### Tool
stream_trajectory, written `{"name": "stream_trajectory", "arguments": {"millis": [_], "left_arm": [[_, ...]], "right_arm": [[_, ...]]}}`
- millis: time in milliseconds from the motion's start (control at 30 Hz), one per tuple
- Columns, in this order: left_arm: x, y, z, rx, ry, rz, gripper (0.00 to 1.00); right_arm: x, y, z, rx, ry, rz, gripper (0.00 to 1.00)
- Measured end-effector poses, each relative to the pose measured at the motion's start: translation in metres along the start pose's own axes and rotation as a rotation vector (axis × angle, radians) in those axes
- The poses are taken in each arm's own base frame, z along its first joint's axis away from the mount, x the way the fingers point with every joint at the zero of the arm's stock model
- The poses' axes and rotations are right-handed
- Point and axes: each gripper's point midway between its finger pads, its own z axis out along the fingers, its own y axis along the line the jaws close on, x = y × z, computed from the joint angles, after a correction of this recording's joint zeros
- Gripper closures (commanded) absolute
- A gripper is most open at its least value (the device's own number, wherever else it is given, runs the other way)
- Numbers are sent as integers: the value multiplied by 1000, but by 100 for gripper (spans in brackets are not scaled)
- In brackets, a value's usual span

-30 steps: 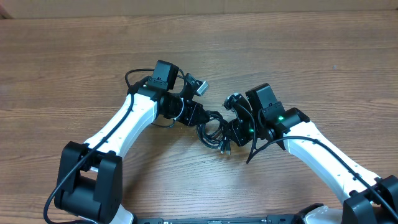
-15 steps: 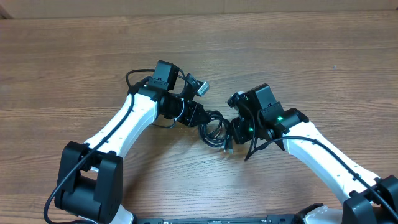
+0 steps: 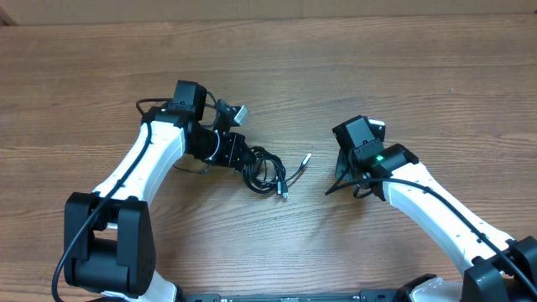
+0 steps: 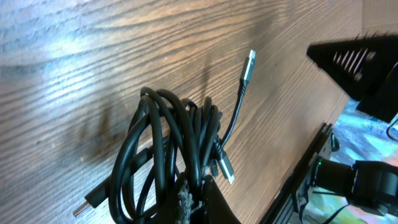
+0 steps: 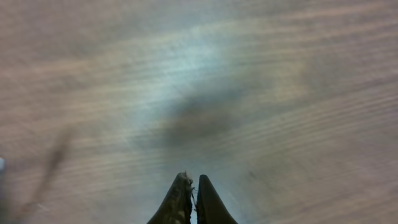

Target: Untangle cables

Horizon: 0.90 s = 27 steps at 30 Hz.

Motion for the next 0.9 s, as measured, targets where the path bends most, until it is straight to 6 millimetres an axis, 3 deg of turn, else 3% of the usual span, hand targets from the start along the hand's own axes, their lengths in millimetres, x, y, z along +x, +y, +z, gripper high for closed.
{"name": "stream_trajectory", "arguments": {"millis": [100,300,400,567,800,900], "left_arm": [[3,-1,1,0,13,-1,96],[6,-2,8,-38,35,25,96],[6,-1,8,-43,35,26,96],[-1,-15,8,35,5,49,96],[-11,-48,4,231,-40,90,96],[-11,-55,2,269,-41,90,96]], "right_arm": [[-9,23,-1,-112,-24,-46,73],[2,54,-10,-292,29,-203,60],[3,76,-26,-430,40,-303,50],[5,102,-57,-618,26,-415,51],[12,109,-65,-686,41,-461,55],[13,110,-66,-697,42,-470,61]]}}
